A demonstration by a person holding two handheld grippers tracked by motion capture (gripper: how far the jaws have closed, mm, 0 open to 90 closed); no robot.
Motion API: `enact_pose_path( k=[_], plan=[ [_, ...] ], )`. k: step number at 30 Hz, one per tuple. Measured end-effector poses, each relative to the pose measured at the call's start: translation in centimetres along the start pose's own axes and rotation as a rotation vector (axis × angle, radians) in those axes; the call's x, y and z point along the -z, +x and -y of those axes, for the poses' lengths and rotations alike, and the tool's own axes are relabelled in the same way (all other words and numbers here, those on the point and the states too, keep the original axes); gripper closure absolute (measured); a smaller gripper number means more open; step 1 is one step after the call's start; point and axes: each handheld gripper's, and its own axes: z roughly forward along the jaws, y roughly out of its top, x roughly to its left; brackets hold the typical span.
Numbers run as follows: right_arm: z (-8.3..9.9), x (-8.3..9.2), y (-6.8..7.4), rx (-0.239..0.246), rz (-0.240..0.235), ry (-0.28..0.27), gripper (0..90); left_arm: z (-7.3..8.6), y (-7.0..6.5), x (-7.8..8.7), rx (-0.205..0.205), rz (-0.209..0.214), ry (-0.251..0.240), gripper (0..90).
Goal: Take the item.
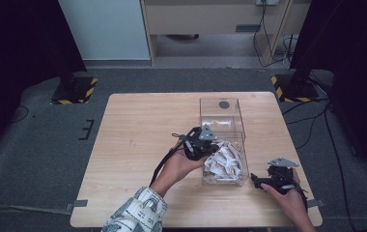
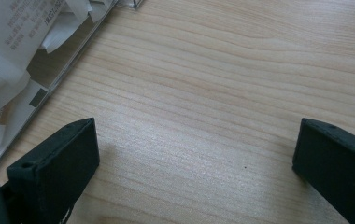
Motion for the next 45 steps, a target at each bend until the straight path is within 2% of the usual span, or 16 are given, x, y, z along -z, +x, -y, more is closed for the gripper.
enact_pose_path(
  k=[12, 18, 33, 45],
  plan=[
    [0.0, 0.0, 0.0, 0.001, 0.0, 0.0, 0.8, -0.5, 0.0, 1.0, -0.005, 0.007, -0.038, 89.9],
    [0.0, 0.0, 0.0, 0.003, 0.0, -0.001, 0.8, -0.9, 0.1, 1.9, -0.002, 0.014, -0.073, 89.9],
    [0.0, 0.0, 0.0, 0.0, 0.0, 0.0, 0.8, -1.1, 0.5, 3.7, -0.004, 0.0, -0.118, 89.9],
    [0.0, 0.0, 0.0, 0.001, 0.0, 0.0, 0.8, -1.1, 1.5, 5.4, 0.007, -0.032, -0.156, 89.9]
  ],
)
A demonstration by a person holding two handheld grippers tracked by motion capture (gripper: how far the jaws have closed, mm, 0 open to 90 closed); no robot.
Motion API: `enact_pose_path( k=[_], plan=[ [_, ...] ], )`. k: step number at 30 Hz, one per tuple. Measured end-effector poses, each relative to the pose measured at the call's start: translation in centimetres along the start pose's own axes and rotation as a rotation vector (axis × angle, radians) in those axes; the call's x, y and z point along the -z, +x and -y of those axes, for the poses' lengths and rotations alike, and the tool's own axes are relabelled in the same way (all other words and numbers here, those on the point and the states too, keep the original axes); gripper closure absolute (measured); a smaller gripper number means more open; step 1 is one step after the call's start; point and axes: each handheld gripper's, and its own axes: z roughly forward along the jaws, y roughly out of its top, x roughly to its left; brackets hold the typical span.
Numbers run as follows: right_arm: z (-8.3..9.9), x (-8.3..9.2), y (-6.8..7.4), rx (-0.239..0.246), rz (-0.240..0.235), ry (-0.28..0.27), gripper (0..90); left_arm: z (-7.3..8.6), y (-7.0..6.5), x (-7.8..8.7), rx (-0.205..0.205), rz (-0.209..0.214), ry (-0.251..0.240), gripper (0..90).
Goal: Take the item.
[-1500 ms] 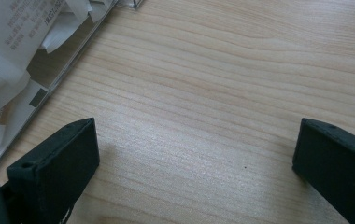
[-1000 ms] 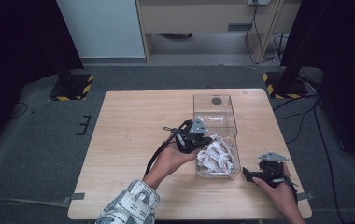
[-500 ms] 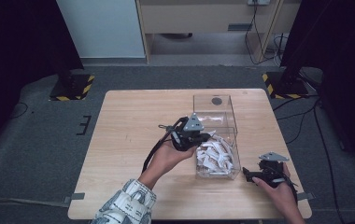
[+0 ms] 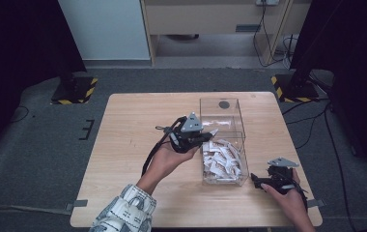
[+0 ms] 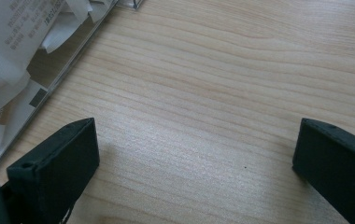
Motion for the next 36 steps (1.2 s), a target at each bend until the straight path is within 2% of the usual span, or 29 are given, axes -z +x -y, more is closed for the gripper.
enact_pose_path(
  k=[13, 26, 36],
  plan=[
    [0.0, 0.0, 0.0, 0.0, 0.0, 0.0, 0.8, 0.1, 1.2, 1.7, 0.011, -0.036, -0.031, 89.9],
    [0.0, 0.0, 0.0, 0.002, 0.0, -0.001, 0.8, 0.5, 2.1, 2.5, 0.017, -0.064, -0.024, 89.9],
    [0.0, 0.0, 0.0, 0.0, 0.0, 0.0, 0.8, 1.5, 3.3, 3.1, 0.033, -0.09, -0.008, 89.9]
  ],
)
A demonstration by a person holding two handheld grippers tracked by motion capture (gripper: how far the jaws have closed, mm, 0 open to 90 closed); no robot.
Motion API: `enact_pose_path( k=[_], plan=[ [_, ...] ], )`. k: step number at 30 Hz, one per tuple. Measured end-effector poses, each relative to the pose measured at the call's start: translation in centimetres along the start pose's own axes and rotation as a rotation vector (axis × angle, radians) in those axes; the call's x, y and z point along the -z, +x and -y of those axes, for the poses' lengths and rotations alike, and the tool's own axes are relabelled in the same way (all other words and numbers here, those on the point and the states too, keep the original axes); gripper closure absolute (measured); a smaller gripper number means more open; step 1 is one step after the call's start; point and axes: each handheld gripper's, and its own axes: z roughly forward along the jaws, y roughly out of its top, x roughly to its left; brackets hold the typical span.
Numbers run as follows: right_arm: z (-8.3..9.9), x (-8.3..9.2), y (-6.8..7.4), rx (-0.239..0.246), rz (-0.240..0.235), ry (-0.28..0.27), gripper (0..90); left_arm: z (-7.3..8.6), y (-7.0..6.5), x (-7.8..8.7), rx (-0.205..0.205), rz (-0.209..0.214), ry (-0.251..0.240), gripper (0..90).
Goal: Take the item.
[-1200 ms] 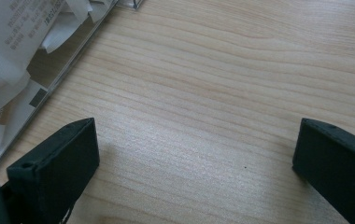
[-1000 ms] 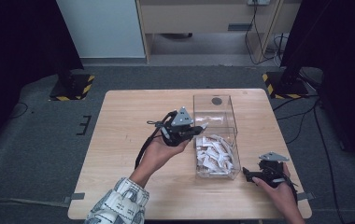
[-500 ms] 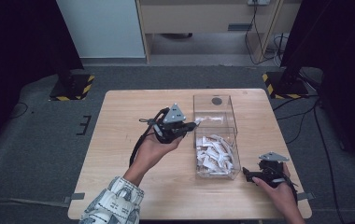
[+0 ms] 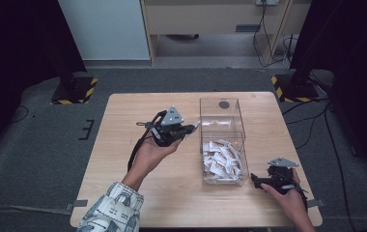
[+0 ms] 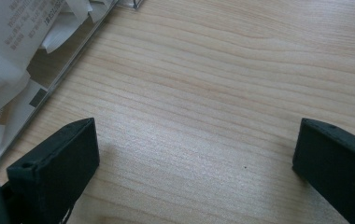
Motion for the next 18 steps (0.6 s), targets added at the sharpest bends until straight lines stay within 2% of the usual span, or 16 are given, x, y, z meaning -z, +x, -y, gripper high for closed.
enact_pose_path(
  k=[18],
  plan=[
    [0.0, 0.0, 0.0, 0.0, 0.0, 0.0, 0.8, 2.6, 2.6, 1.1, 0.04, -0.051, 0.045, 89.9]
  ],
)
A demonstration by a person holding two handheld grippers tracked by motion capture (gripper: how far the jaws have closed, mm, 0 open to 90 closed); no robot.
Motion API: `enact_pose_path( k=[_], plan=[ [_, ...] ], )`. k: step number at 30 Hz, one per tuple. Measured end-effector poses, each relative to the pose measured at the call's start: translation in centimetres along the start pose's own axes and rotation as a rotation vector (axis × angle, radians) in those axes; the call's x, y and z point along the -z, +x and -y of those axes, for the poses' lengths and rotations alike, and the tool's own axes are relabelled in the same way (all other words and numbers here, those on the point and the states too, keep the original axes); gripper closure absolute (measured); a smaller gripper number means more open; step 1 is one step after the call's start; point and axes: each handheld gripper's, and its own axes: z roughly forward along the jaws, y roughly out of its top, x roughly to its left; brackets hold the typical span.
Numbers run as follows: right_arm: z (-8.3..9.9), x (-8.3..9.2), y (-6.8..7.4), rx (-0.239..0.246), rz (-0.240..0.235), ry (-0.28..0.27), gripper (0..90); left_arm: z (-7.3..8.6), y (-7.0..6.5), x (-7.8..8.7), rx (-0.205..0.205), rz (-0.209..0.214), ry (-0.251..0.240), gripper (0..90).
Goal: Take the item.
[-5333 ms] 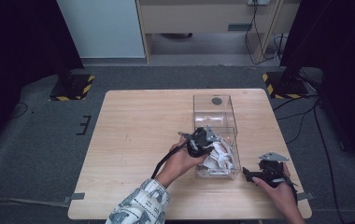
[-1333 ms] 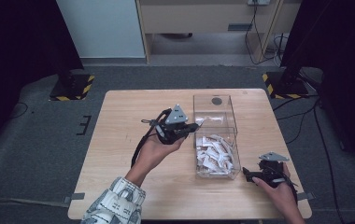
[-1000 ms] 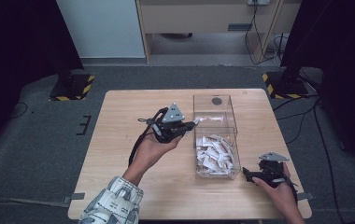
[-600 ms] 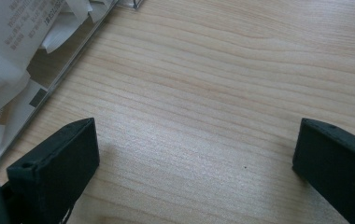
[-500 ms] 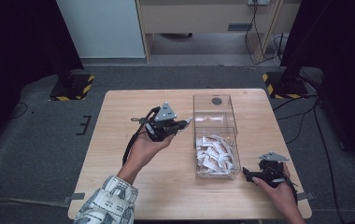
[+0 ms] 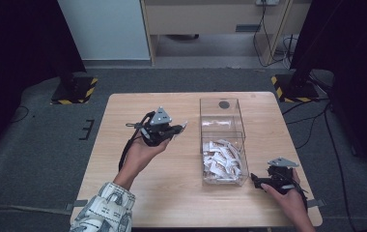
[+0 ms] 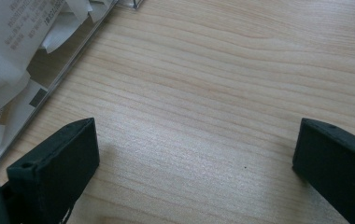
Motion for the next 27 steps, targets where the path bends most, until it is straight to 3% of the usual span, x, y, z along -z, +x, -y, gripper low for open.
enact_pose_path(
  k=[9, 16, 27],
  plan=[
    [0.0, 0.0, 0.0, 0.0, 0.0, 0.0, 0.8, 1.0, 0.9, 0.4, 0.013, -0.023, 0.016, 89.9],
    [0.0, 0.0, 0.0, -0.002, 0.0, 0.0, 0.8, 3.1, 1.5, -0.1, 0.021, -0.042, 0.054, 89.9],
    [0.0, 0.0, 0.0, 0.0, 0.0, 0.0, 0.8, 4.8, 2.2, -0.2, 0.032, -0.053, 0.083, 89.8]
  ],
)
